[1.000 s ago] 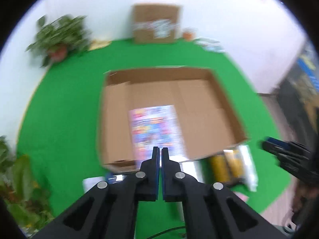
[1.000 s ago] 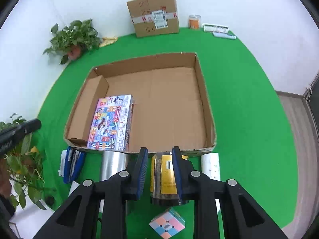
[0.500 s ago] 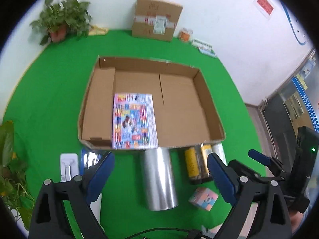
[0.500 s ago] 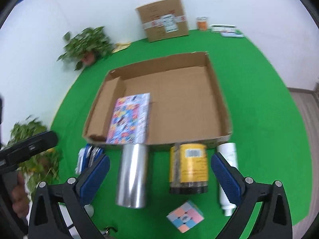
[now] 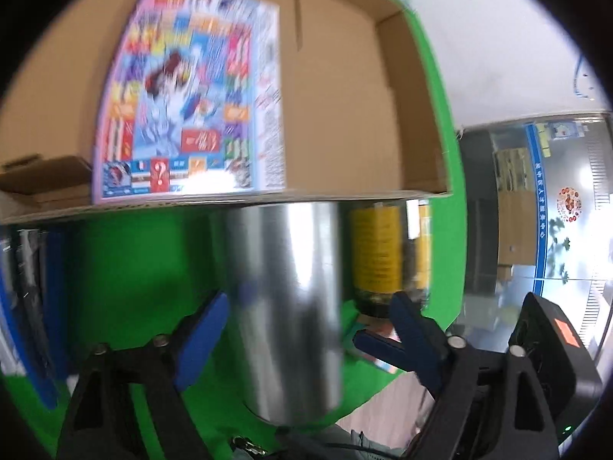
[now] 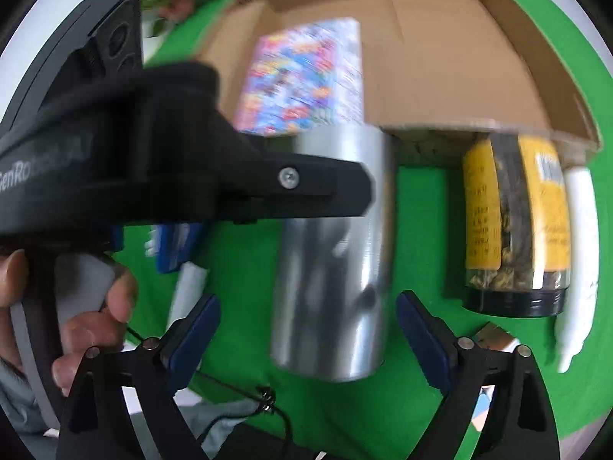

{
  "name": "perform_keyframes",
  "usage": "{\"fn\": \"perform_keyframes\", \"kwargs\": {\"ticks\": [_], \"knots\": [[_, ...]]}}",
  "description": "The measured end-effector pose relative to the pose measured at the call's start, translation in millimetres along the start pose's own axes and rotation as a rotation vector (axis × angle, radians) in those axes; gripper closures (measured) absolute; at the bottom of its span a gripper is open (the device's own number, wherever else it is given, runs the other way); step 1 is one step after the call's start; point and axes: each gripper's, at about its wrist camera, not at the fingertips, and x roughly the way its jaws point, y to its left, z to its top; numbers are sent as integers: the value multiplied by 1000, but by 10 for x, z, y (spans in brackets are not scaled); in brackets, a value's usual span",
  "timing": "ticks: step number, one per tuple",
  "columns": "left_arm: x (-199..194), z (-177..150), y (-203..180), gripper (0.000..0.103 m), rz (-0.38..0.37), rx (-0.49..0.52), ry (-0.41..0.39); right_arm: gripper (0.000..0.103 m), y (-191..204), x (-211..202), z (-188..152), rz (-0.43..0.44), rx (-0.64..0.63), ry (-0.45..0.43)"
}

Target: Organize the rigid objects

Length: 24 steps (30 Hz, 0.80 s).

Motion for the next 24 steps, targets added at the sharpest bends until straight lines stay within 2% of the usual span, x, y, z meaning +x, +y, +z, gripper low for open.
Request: {"fn": "perform_keyframes", "kwargs": {"ticks": [2,6,11,15,20,22,24], "knots": [[127,42,57,20,3,11,40,27,-31,150,-11,-49,42,35],[218,43,119,24,3,10,67,24,18,208,-57,-65,58,14],[260,-125,98,24,-5,35,114,23,-29,234,-185,-49,94,49],[272,-215,150,24,-45,-5,122,20,-152,344,-228,9,170,95],[261,-173,231,25,-56,-18,154,21,-110,367,-228,-3,154,96],[191,-152,179,25,-74,-14,136,21,-69,286,-206,-18,138,78],[-14,-94,13,25,-91,25,79,21,33,98,-146,-39,110,23]]}}
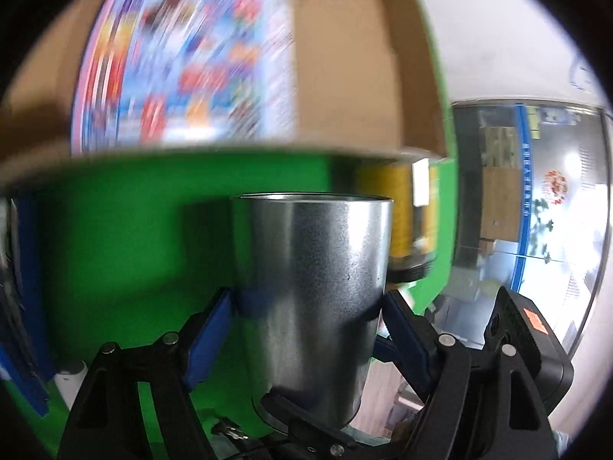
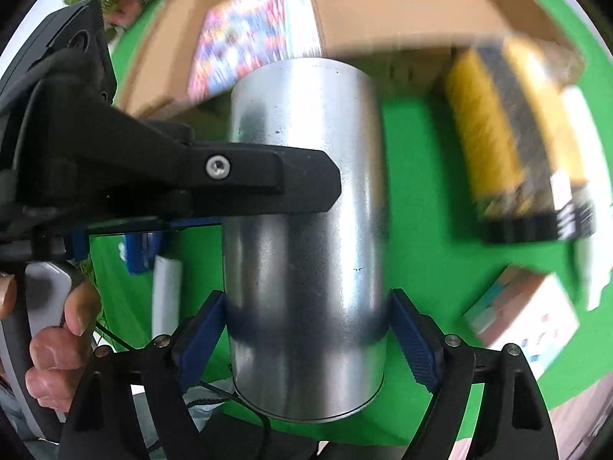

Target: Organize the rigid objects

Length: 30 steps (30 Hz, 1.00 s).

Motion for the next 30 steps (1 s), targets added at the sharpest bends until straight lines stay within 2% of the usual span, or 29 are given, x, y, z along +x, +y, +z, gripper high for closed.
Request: {"fn": "perform_keyframes", "kwargs": {"ticks": [6,10,13,16,20,22,26,30], "knots": [[-557,216,-666,25,-20,118,-154,21,117,-827,271,-39,-63,-202],[-915,389,-1118,25,-19,194,-257,21,109,-1310,541,-42,-77,-294],[-1038,540,-1321,25,-23,223,-298,21,140,-1553,719,-48,-92,-334],[-1095,672,-1372,25,-41,223,-320,21,128,-1687,874,-66,-119,-361],[-1040,874,-1369,25,-37,215,-333,21,70,-1681,1101,-63,-140,-348],[-1034,913,-1267,25,-34,204,-329,21,93,-1651,1111,-61,-150,-334],[-922,1098,-1144,25,-17,167,-299,21,235,-1379,1283,-47,-152,-286],[-718,1292,-959,25,-11,121,-251,21,114,-1092,1501,-32,-145,-217]]}}
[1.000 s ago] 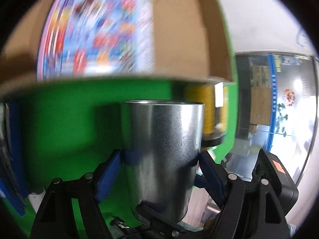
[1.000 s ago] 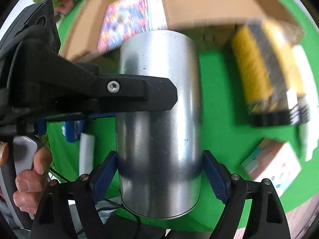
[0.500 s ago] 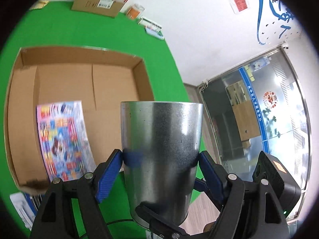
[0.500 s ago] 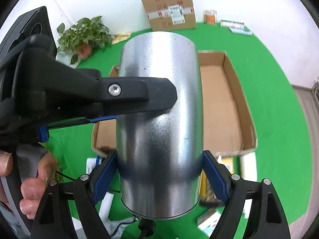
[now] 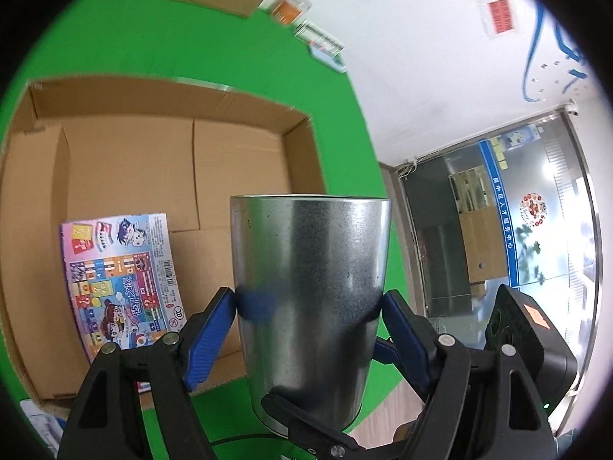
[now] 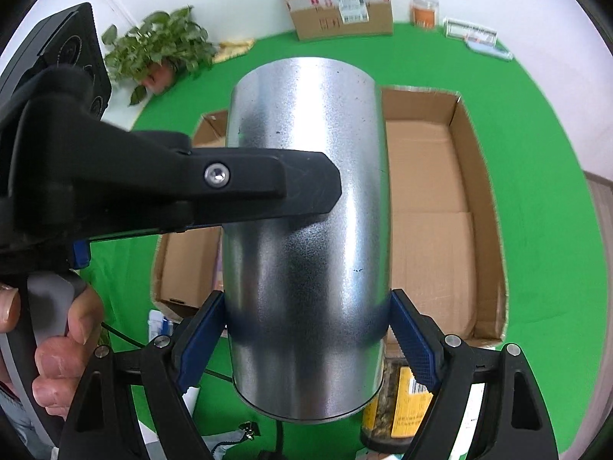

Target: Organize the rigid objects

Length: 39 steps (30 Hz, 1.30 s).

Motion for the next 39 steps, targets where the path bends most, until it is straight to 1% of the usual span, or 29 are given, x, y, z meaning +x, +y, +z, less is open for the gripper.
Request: {"fn": "perform_keyframes", "kwargs": {"ticks": [6,11,13,15,17,18,21,23,24,26,28,29,30,31,32,33,34,35,36,37,38,39], "knots": [[449,117,285,25,21,-52,79,21,-171,513,116,21,13,98],[732,51,508,26,42,-119,147,21,-236,933,60,25,14,175],[805,-25,573,26,55,-148,167,21,-247,1063,35,36,33,211],[837,-78,623,26,69,-168,166,20,-239,1178,25,40,59,239],[843,-81,660,26,89,-180,168,20,-218,1244,36,52,84,255],[842,-84,683,26,101,-187,172,20,-297,1267,101,62,92,266],[827,-57,741,26,120,-182,177,19,-277,1350,151,94,92,293],[840,-13,770,26,193,-167,191,19,-273,1327,180,144,74,289],[844,-1,793,27,187,-174,192,19,-300,1249,211,167,66,264],[847,15,836,27,187,-178,191,17,-365,1148,237,153,60,224],[872,23,827,27,204,-169,195,17,-546,1060,246,125,80,198],[883,28,834,27,209,-169,196,19,-662,1071,245,101,98,203],[890,42,847,27,214,-168,197,28,-800,1121,215,76,110,216],[898,56,842,27,214,-163,198,35,-869,1191,146,47,118,232],[898,69,843,27,215,-159,201,44,-912,1239,139,13,126,248],[888,81,840,27,220,-153,198,46,-952,1291,93,-17,142,264],[866,83,804,27,233,-131,192,46,-952,1317,65,-18,151,267],[835,74,747,27,254,-95,186,46,-942,1341,-43,-18,152,257],[805,42,693,27,269,-66,177,46,-890,1304,-55,-18,149,234],[693,32,618,27,270,-34,146,45,-854,1259,-116,-19,148,207],[611,29,574,27,264,-19,122,32,-818,1119,-132,-18,147,171],[481,18,506,27,260,-3,87,12,-758,1024,-133,-22,146,127]]}}
